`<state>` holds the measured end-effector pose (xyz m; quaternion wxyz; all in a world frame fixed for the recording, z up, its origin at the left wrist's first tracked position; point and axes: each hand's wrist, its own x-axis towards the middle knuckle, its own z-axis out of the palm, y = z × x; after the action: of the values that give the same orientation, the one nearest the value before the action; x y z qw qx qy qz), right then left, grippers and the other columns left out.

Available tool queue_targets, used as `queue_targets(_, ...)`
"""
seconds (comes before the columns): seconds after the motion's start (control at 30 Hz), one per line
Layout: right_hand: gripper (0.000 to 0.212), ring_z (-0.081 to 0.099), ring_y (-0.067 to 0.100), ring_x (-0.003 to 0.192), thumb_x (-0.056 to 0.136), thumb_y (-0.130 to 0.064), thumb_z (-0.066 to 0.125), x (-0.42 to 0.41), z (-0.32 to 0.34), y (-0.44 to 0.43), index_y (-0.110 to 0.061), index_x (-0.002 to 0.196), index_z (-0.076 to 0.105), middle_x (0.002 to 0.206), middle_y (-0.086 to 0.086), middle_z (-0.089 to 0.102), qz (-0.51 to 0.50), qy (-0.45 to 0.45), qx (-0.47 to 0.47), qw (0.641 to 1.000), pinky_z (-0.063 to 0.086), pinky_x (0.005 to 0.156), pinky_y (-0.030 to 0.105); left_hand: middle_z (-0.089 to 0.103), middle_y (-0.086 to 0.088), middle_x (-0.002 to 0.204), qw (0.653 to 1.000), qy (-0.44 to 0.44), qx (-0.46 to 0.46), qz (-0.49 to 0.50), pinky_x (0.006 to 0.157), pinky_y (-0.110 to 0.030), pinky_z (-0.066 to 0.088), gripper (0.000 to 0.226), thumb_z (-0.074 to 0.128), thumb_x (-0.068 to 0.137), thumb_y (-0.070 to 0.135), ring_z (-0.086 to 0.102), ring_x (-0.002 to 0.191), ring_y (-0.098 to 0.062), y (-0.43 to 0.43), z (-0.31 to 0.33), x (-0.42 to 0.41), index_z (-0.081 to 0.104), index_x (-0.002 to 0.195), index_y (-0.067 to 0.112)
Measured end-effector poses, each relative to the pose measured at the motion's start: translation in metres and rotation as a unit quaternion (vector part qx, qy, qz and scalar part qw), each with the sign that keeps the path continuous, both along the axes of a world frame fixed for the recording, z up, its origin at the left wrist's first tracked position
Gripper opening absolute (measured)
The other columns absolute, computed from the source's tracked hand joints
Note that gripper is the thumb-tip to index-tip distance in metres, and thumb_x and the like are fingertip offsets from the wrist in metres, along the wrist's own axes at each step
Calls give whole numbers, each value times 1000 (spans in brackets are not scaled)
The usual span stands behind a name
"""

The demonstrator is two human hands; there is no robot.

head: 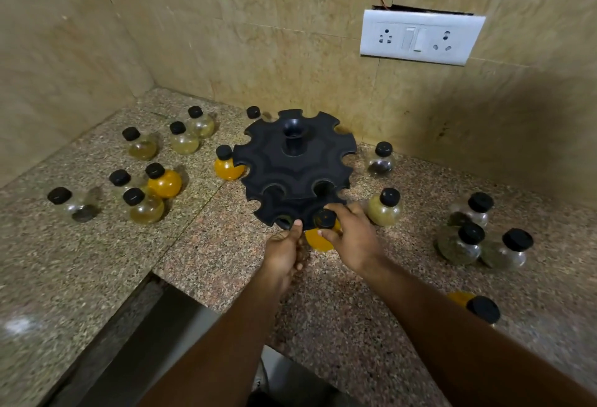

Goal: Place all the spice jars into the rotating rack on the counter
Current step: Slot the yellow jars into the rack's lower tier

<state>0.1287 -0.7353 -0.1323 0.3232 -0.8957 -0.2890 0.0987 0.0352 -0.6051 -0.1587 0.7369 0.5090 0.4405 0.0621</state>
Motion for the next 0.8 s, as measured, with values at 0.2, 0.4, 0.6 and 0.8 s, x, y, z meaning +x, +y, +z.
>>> queue_targets(0.2,57,57,33,117,85,-40,78,7,-7,7,-26,136,56,134,8,48,-48,29,-4,998,50,97,40,46,2,47,999,17,27,-21,46,-27,32,46,63,96,46,38,41,-15,-6,5,1,57,62,16)
queue_targets(0.4,58,59,31,120,85,-48,75,2,-10,3,-26,135,55,137,8,51,-76,53,32,995,52,95,47,47,-2,52,995,-7,98,-28,50,-25,32,45,61,99,38,38,45,-14,-12,-3,1,55,60,17)
queue_targets(0.6,50,61,15,109,90,-34,72,-30,-25,-40,-16,135,59,125,3,64,-124,61,75,988,42,85,24,52,1,59,954,-43,259,-141,58,-28,36,39,59,98,27,44,59,-10,-46,-45,-11,59,61,14)
queue_targets(0.8,32,67,13,88,97,-38,59,-65,-43,-109,-29,128,60,102,-9,69,-292,110,54,949,54,72,33,64,-3,85,825,-8,438,-357,70,-40,51,30,45,95,41,60,79,-20,-93,-61,-2,64,85,20)
